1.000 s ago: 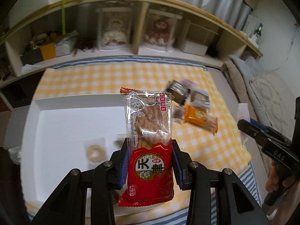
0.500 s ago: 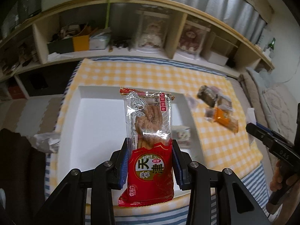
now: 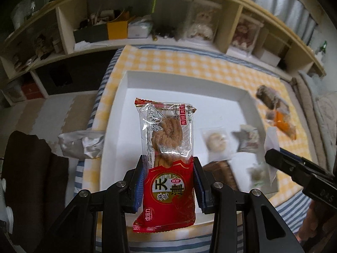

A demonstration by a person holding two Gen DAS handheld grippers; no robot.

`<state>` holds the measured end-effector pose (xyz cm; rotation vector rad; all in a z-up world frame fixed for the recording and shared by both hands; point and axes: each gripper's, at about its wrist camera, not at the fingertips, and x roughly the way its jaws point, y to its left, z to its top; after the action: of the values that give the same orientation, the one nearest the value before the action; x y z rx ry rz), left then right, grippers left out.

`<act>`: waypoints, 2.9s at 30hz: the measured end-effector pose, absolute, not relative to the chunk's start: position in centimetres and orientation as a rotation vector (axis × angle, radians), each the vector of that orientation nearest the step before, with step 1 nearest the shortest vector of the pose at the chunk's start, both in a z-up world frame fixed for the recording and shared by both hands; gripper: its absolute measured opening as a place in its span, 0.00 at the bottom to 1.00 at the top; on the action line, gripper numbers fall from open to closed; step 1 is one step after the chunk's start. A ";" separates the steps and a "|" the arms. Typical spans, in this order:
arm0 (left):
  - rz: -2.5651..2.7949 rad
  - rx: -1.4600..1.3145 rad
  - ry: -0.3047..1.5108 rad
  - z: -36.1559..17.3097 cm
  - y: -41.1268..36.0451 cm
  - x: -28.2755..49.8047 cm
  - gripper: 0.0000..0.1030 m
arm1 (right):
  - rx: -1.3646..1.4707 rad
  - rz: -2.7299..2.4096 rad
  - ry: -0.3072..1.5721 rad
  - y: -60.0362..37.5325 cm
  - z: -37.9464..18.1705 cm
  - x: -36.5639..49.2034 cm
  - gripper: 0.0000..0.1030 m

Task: Organize snacks
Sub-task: 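Lift both held packets and carry them over the white tray, then lower both packets into the tray and open both tools, then withdraw both tools from the tray toward the remaining snacks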

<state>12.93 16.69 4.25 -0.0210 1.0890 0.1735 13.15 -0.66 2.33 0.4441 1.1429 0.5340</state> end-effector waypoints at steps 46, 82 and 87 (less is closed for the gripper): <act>0.259 0.097 1.212 -2.9 18.7 15.7 0.49 | 0.537 0.599 1.343 5.2 -3.2 11.9 0.57; 0.253 0.031 1.118 5.8 15.2 10.2 1.00 | 0.229 0.525 1.168 1.5 2.3 9.3 1.00; 0.239 0.041 1.084 7.2 13.6 9.8 1.00 | 0.205 0.511 1.140 0.0 3.3 9.9 1.00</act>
<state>9.75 13.63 7.18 0.0408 1.0840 0.2386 9.85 0.01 3.35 0.2050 1.1400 0.5114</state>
